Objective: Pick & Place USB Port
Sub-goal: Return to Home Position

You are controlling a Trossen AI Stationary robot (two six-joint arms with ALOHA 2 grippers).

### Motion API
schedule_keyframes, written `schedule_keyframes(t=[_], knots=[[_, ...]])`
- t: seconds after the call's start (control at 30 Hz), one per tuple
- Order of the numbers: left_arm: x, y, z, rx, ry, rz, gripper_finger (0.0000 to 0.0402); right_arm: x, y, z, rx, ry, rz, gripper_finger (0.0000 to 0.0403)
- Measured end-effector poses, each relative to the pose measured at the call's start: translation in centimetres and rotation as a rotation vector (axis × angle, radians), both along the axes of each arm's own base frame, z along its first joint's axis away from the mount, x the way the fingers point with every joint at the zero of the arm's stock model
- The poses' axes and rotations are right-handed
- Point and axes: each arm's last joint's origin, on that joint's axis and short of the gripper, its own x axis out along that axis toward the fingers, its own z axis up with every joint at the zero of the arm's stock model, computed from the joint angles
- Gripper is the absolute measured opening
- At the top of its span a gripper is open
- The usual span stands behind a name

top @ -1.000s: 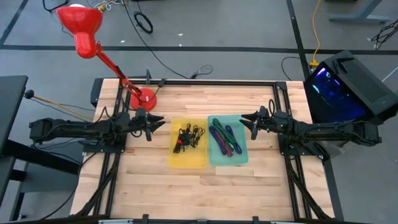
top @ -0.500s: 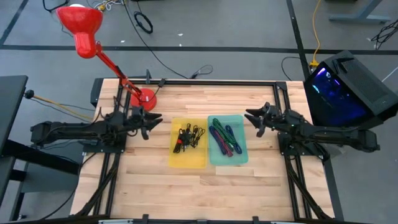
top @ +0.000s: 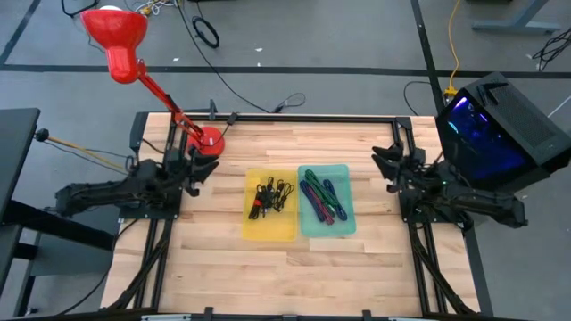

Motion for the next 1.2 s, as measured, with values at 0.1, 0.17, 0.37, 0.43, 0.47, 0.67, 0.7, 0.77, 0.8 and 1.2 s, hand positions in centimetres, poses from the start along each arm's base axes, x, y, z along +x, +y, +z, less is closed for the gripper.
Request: schedule_keyframes(t=[0.1,0.17,0.37,0.43,0.47,0.67,0.7,0.77,0.8,1.2], knots=[[-0.6,-0.1,0.5,0.012,-0.061,0.000,0.0138,-0.6,0.2,0.4,-0.015,-0.057,0.000,0.0151],[-1.0,-0.2,0.8,0.019,-0.101,0.000,0.0138,-1.0,0.3,0.7,-0.024,-0.091,0.000,0.0151],[-1.7,-0.3,1.4,0.034,-0.182,0.001,0.0138,-1.4,0.4,1.2,-0.040,-0.151,0.000,0.0151],[-1.8,-0.3,1.5,0.035,-0.193,0.002,0.0138,-1.3,0.3,1.1,-0.036,-0.139,0.000,0.0151],[-1.8,-0.3,1.5,0.034,-0.193,0.003,0.0138,-1.3,0.3,1.1,-0.036,-0.137,0.000,0.0151],[-1.7,-0.3,1.4,0.031,-0.181,0.004,0.0138,-1.2,0.3,1.0,-0.032,-0.123,0.000,0.0151],[-1.7,-0.3,1.4,0.032,-0.185,0.004,0.0138,-1.2,0.3,1.0,-0.032,-0.124,0.000,0.0151],[-1.7,-0.3,1.4,0.031,-0.184,0.004,0.0138,-1.2,0.3,1.0,-0.034,-0.129,0.001,0.0151],[-1.7,-0.3,1.4,0.031,-0.183,0.004,0.0138,-1.2,0.3,1.0,-0.034,-0.127,0.000,0.0151],[-1.4,0.1,0.6,-0.025,-0.096,0.114,0.0138,-0.8,0.1,0.2,-0.044,-0.026,-0.051,0.0151]])
